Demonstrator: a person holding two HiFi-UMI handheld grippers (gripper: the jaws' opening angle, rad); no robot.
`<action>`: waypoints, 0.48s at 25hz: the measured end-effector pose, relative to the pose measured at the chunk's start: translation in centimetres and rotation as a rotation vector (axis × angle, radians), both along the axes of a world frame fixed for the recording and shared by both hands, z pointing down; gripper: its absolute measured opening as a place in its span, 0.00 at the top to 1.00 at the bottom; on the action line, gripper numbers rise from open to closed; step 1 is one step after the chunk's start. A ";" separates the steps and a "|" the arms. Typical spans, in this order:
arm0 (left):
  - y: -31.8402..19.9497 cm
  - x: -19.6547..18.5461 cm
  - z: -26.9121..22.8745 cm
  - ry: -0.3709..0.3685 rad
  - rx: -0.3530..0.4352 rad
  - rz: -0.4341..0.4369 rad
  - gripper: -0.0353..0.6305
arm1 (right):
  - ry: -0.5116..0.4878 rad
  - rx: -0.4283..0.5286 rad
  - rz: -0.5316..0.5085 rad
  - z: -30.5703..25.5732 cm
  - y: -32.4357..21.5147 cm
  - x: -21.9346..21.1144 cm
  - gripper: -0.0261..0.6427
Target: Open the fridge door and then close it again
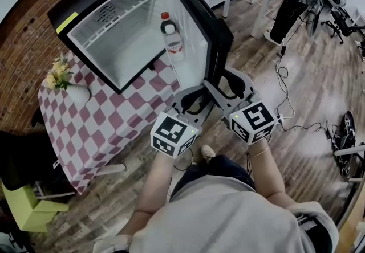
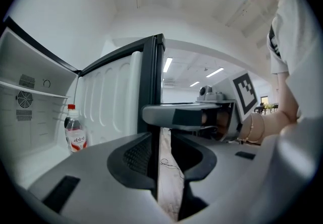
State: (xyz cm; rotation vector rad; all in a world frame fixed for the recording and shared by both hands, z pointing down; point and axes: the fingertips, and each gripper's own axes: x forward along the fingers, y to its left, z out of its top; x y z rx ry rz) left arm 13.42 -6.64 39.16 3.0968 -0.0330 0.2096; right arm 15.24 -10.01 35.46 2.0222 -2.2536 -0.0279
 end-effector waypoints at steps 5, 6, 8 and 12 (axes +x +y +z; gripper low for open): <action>0.3 1.9 0.9 -0.035 -0.016 0.008 0.77 | -0.013 0.002 0.035 0.1 0.8 2.2 0.69; 0.3 2.3 1.0 -0.033 -0.017 0.009 0.77 | -0.014 0.001 0.038 0.2 0.9 2.6 0.69; 0.2 3.0 0.7 -0.024 -0.016 0.009 0.77 | -0.016 0.000 0.044 0.3 1.2 3.5 0.70; -0.4 4.4 0.0 -0.010 -0.007 -0.007 0.77 | -0.017 -0.004 0.070 0.3 1.8 5.4 0.72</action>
